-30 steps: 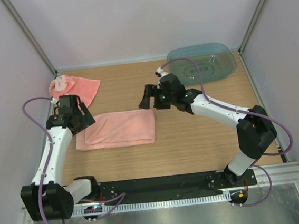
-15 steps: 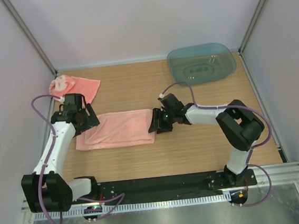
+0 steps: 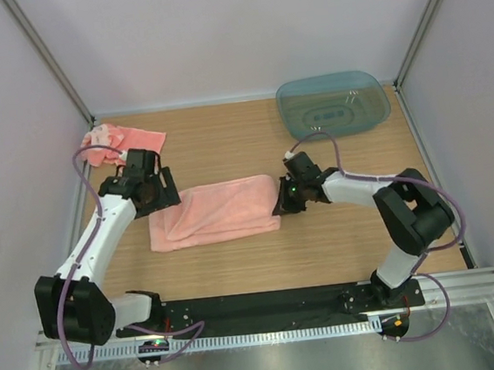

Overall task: Roll the towels
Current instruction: Fold the towel

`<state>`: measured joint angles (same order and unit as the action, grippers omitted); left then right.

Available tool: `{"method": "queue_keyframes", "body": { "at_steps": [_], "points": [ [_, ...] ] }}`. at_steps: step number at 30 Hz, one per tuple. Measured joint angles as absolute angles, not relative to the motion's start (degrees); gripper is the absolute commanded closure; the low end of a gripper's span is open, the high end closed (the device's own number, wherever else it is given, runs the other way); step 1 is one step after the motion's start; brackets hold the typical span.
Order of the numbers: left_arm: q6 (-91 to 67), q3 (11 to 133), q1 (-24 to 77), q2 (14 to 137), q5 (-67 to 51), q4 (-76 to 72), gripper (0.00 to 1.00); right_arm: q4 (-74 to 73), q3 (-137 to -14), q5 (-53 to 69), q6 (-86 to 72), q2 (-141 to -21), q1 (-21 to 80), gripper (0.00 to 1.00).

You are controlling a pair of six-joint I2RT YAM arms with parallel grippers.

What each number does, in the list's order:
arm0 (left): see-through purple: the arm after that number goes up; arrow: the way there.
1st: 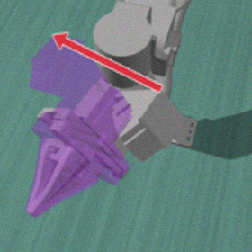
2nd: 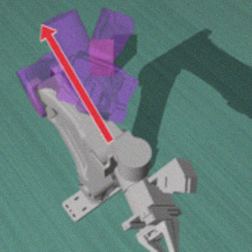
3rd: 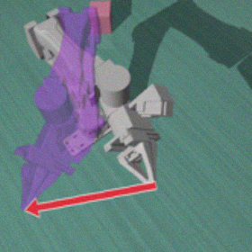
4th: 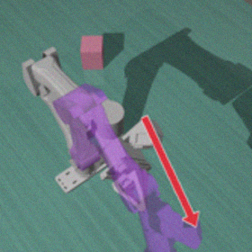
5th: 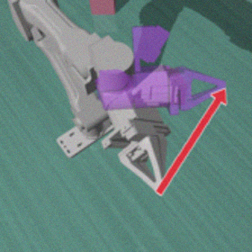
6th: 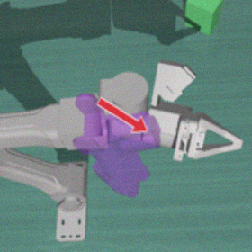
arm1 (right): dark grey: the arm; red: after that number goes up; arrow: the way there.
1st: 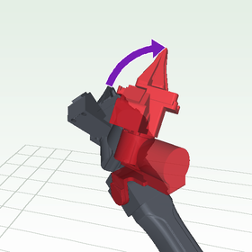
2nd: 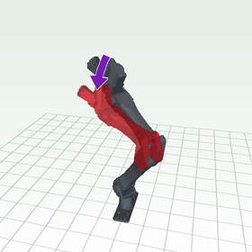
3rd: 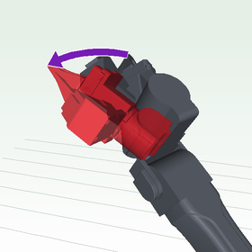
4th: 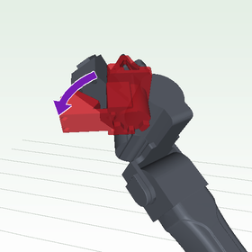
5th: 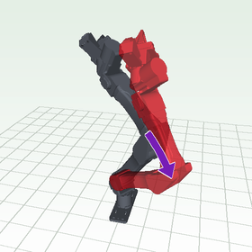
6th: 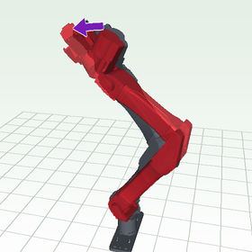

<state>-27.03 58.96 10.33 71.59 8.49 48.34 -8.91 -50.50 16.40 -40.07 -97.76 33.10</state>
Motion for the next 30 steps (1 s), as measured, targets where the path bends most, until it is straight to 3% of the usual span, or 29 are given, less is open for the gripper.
{"method": "queue_keyframes", "body": {
  "at_steps": [4,7,8,12,14,20,30],
  "points": [
    [-28.75,62.61,18.04,75.55,9.96,47.57,0.19,-19.11,-50.33,6.94,-35.33,-89.97,28.93,0.92],
    [-30.79,65.12,25.32,80.4,11.73,45.6,0.18,-24.16,-49.32,1.83,-33.19,-84.77,28.47,0.63],
    [-31.46,65.82,27.64,82.26,12.23,44.99,0.18,-25.45,-48.95,0.8,-32.71,-83.61,28.53,0.48],
    [-33.36,67.61,34.22,89.43,13.74,42.22,0.19,-29.34,-47.55,-2.02,-31.16,-81.65,28.56,0.18],
    [-34.11,68.07,35.94,92.53,14.39,41.3,0.19,-30.85,-46.94,-2.94,-30.65,-80.97,28.56,0.13],
    [-35.31,68.47,37.39,98.35,17.76,40.21,0.2,-34.59,-46.94,-4.82,-30.48,-76.47,28.56,0.13],
    [-36.18,65.14,37.39,95.04,22.41,39.59,0.22,-34.02,-46.92,-3.6,-30.48,-75.75,28.56,0.16]
  ]
}}
